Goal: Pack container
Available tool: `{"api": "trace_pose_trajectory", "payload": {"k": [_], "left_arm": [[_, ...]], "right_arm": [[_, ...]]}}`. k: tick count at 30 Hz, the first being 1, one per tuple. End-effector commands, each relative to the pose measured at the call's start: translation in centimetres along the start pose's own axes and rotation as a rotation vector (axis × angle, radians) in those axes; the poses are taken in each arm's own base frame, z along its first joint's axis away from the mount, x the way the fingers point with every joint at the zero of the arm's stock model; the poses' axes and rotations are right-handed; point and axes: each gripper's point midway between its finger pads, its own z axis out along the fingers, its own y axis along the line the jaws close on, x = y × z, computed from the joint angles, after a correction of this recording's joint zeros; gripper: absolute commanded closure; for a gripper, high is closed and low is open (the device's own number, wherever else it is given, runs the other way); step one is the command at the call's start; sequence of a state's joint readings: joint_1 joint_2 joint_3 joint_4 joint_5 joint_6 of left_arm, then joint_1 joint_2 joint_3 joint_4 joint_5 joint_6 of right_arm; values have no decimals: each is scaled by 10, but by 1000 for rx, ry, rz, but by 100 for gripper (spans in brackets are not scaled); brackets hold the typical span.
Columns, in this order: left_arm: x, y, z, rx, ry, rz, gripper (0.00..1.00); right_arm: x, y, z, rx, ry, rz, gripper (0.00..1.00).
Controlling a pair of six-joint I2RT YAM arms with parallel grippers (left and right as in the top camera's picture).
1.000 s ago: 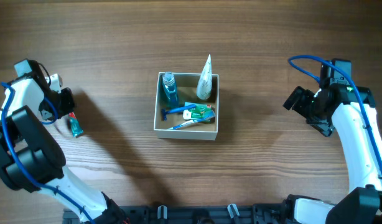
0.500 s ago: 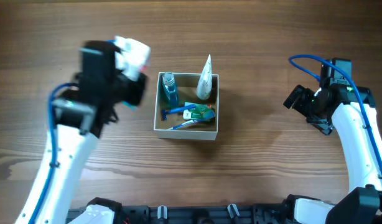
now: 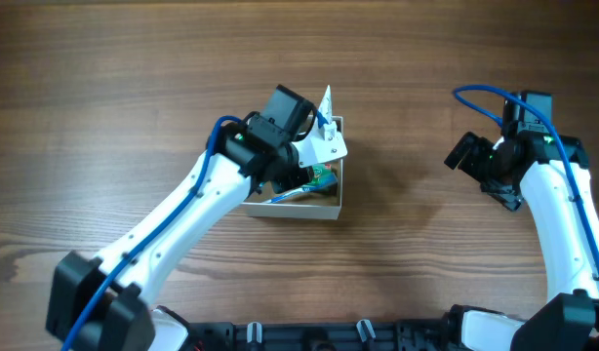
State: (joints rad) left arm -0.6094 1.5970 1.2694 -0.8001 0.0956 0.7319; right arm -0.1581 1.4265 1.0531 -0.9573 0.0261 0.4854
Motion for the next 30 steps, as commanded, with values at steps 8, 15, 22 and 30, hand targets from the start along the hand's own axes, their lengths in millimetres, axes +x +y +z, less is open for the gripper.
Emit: {"api": "trace_pose_trajectory", "payload": {"k": [8, 15, 22, 30], "left_arm": [[12, 51, -68, -273, -64, -379, 0], [103, 147, -118, -482, -182, -1010, 0], [156, 155, -131, -500, -138, -1152, 0], [130, 88, -180, -455, -354, -1039, 0]], "right_arm": [[-13, 16, -14, -68, -69, -132, 1], [-57, 106, -68, -239, -388, -477, 0], [-65, 130, -108, -330, -546, -547, 0], [-8, 73, -167, -343, -618, -422, 0]]}}
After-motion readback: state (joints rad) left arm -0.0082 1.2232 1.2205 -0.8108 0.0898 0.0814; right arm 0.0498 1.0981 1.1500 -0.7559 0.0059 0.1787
